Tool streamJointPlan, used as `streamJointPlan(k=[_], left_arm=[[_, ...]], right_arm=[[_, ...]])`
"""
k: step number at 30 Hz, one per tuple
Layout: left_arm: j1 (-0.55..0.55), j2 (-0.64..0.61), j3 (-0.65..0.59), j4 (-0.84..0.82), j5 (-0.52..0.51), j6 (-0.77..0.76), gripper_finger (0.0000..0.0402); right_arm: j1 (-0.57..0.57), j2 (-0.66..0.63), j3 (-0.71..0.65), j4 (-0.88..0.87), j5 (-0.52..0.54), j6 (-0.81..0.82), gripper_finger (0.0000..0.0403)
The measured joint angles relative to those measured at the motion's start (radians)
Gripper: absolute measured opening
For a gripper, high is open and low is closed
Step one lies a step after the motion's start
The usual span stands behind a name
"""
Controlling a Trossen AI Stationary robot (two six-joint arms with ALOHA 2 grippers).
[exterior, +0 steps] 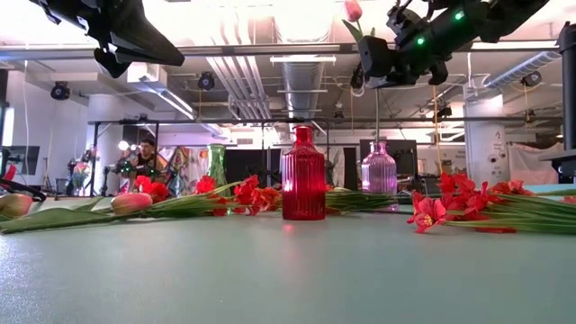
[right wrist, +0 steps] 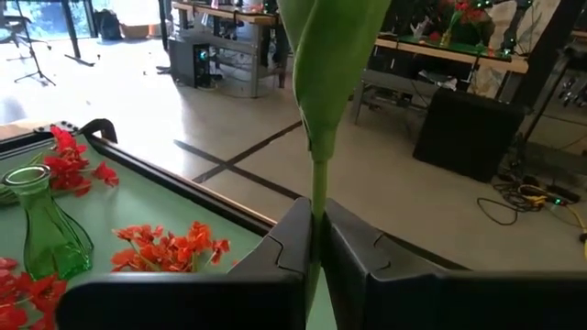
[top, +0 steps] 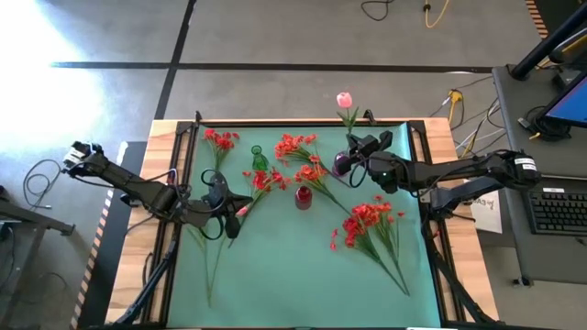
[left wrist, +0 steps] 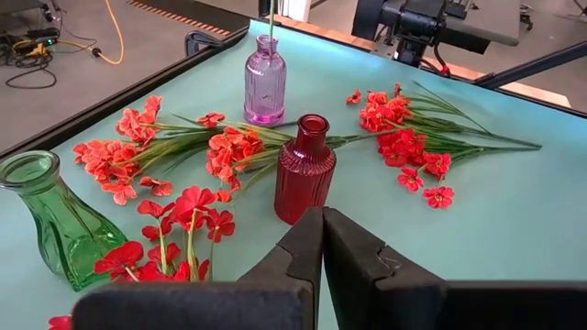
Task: Sort flowers into vase by color
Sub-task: Put the pink tulip into the purple vase, then put the red flowers into the green vase
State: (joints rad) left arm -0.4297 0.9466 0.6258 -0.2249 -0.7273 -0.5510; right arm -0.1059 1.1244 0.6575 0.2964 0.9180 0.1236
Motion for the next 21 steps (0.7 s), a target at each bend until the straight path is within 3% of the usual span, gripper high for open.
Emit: streamJointPlan(k=[12, 17, 21], left_arm=[[0.000, 0.000, 0.000, 0.000, 0.000, 0.000, 0.0000], [0.000, 0.000, 0.000, 0.000, 0.000, -0.004, 0.0000], [0.000, 0.000, 0.000, 0.001, 0.000, -0.008, 0.0000]], right_arm=[[0.000, -0.005, 0.000, -0.047, -0.001, 0.016, 0.0141], [0.003, -0.055, 0.014, -0.212, -0.015, 0.104, 0.0181], [0.006, -0.097, 0.028, -0.329, -0.103, 0.180, 0.0204]])
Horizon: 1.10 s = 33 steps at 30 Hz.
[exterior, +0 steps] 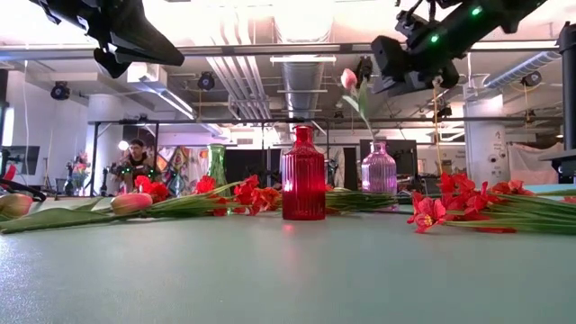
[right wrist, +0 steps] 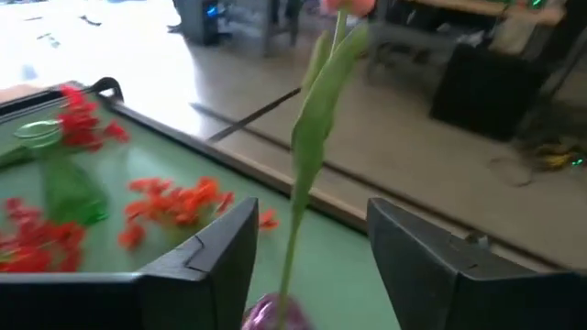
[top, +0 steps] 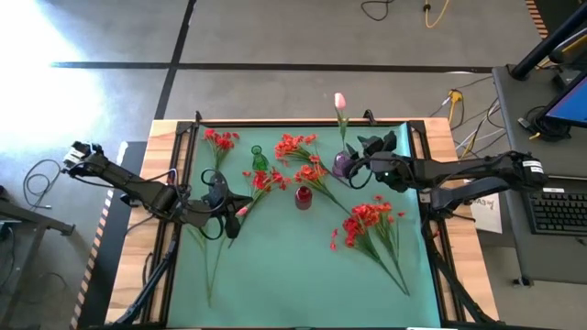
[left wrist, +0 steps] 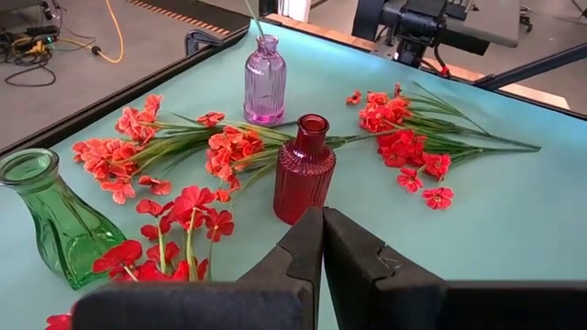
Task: Sort flowers into vase by color
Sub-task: Put the red flowers into the green vase
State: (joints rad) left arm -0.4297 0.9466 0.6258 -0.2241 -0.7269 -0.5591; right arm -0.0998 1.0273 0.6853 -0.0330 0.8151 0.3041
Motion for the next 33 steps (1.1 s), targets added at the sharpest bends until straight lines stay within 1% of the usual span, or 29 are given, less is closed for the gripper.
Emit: streamJointPlan(k=[4, 6, 8, 11, 19, 23, 25, 29, 33], left_arm=[[0.002, 0.000, 0.000, 0.003, 0.021, -0.024, 0.0000], [0.002, 0.000, 0.000, 0.004, 0.044, -0.046, 0.0000], [0.002, 0.006, 0.000, 0.007, 0.061, -0.075, 0.0000], [0.001, 0.029, 0.000, 0.007, 0.064, -0.117, 0.0000], [-0.001, 0.102, 0.000, 0.016, 0.070, -0.223, 0.0000], [-0.008, 0.132, 0.000, 0.025, 0.133, -0.272, 0.0000], [-0.009, 0.146, 0.000, 0.034, 0.162, -0.308, 0.0000], [-0.009, 0.172, 0.000, 0.032, 0.226, -0.377, 0.0000], [-0.009, 0.196, 0.000, 0.031, 0.295, -0.422, 0.0000]], right_arm=[[0.031, -0.026, 0.008, -0.054, -0.090, 0.045, 0.0215], [0.057, -0.035, 0.018, -0.069, -0.115, 0.062, 0.0215], [0.091, -0.041, 0.037, -0.113, -0.117, 0.074, 0.0213], [0.138, -0.043, 0.087, -0.228, -0.111, 0.115, 0.0208], [0.211, -0.036, 0.218, -0.574, -0.109, 0.326, 0.0203], [0.229, -0.031, 0.264, -0.743, -0.120, 0.418, 0.0203], [0.234, -0.030, 0.279, -0.803, -0.143, 0.450, 0.0203], [0.239, -0.030, 0.288, -0.868, -0.203, 0.462, 0.0207], [0.239, -0.030, 0.287, -0.901, -0.248, 0.464, 0.0225]])
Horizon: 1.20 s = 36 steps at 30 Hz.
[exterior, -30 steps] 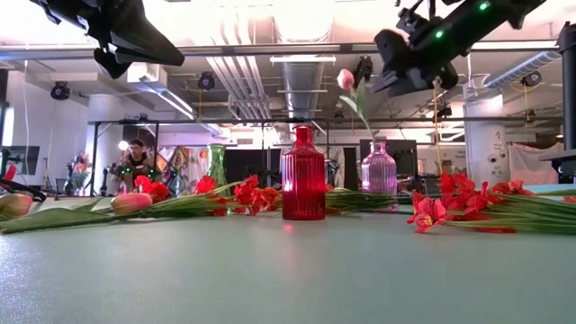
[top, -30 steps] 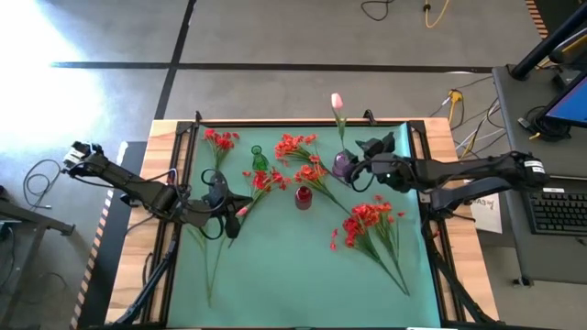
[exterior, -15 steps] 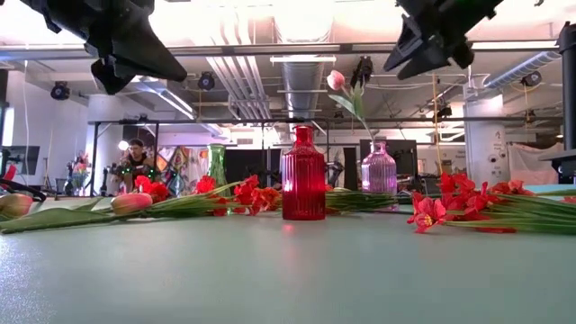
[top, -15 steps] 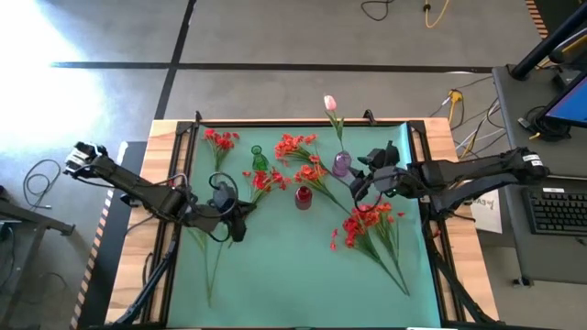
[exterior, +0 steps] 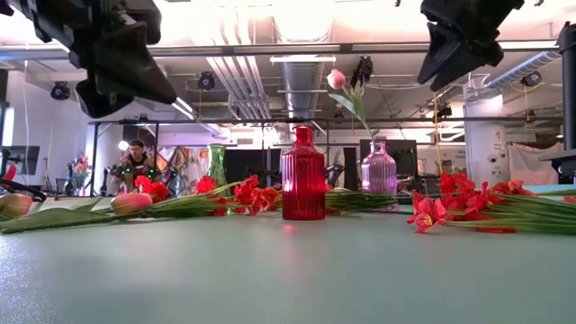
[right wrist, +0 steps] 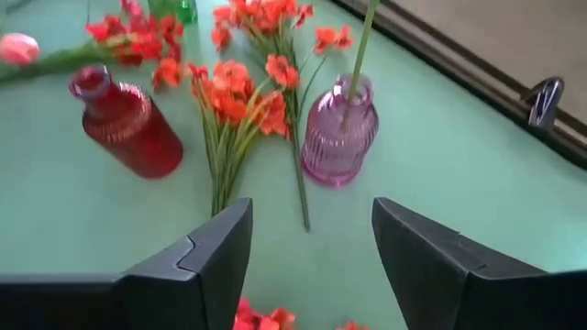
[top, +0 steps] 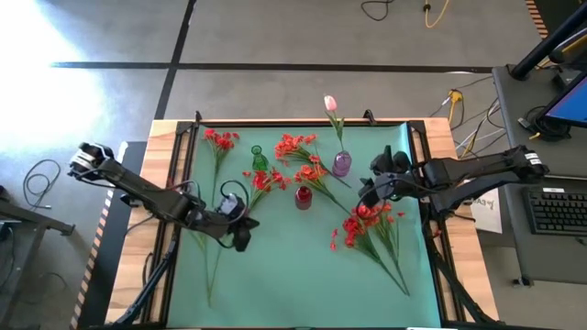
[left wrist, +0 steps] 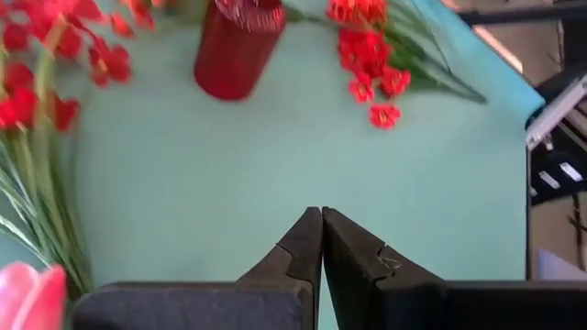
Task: Sort flowers into vase by color
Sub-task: Put the red flowers into the green vase
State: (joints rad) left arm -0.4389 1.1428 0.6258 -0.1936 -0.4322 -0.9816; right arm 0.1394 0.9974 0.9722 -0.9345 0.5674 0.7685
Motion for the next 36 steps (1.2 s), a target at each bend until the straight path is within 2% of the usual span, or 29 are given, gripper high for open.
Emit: streamJointPlan(k=[5, 13, 17, 22, 26, 30, 36], left_arm=[[-0.001, 0.033, 0.000, 0.000, 0.027, -0.015, 0.0000], [0.036, 0.071, 0.000, 0.000, 0.006, -0.056, 0.0002], [0.088, 0.111, 0.000, -0.001, 0.005, -0.079, 0.0032], [0.172, 0.163, 0.002, -0.012, 0.005, -0.080, 0.0089], [0.241, 0.214, 0.060, -0.164, 0.034, -0.081, 0.0126], [0.272, 0.290, 0.162, -0.347, 0.036, -0.078, 0.0147], [0.287, 0.379, 0.247, -0.412, 0.044, -0.040, 0.0150]], right_arm=[[0.000, 0.000, 0.000, -0.013, -0.052, 0.000, 0.0255], [0.000, 0.000, -0.001, -0.010, -0.042, -0.050, 0.0274], [0.000, 0.000, -0.001, 0.004, -0.012, -0.072, 0.0274], [0.000, 0.000, -0.001, 0.005, 0.006, -0.074, 0.0274], [0.000, 0.000, -0.001, 0.005, 0.008, -0.074, 0.0273], [0.000, 0.000, -0.002, 0.005, 0.008, -0.072, 0.0272], [0.000, 0.000, -0.002, 0.006, 0.008, -0.071, 0.0274]])
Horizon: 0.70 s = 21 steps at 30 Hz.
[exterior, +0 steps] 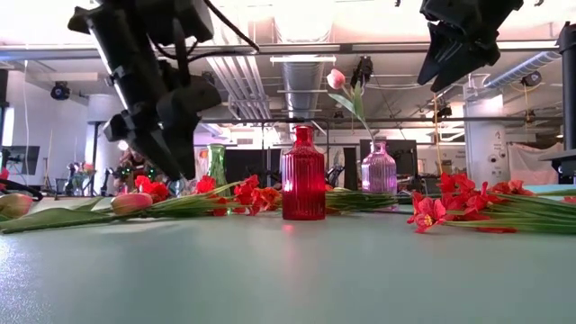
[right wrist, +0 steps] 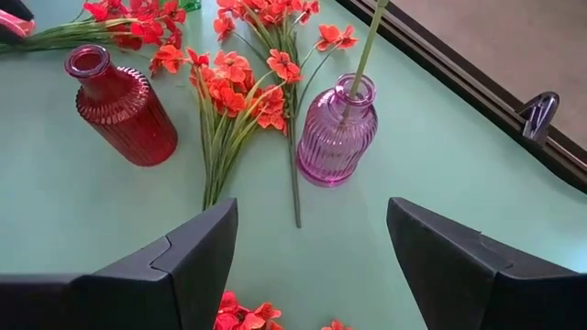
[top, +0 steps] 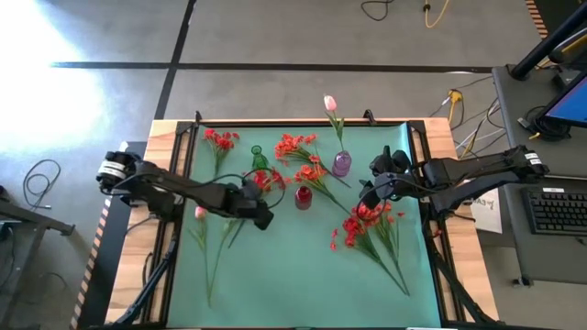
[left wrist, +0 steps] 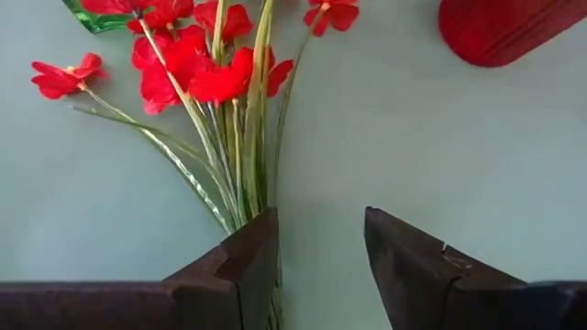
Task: Sort flowers into vase by color
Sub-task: Put the red flowers into the green vase
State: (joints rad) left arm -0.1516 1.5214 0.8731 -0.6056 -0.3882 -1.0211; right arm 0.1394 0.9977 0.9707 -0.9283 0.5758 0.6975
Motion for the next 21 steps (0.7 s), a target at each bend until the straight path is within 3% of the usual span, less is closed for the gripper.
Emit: streamJointPlan(k=[13, 21], left_arm=[[0.058, 0.056, -0.024, -0.004, 0.006, 0.007, 0.0149], [0.067, 0.112, -0.025, 0.016, 0.006, 0.008, 0.0126]], right_arm=[[0.000, 0.000, 0.000, 0.007, 0.000, 0.001, 0.0272], [0.000, 0.000, 0.000, 0.022, 0.000, 0.000, 0.0267]])
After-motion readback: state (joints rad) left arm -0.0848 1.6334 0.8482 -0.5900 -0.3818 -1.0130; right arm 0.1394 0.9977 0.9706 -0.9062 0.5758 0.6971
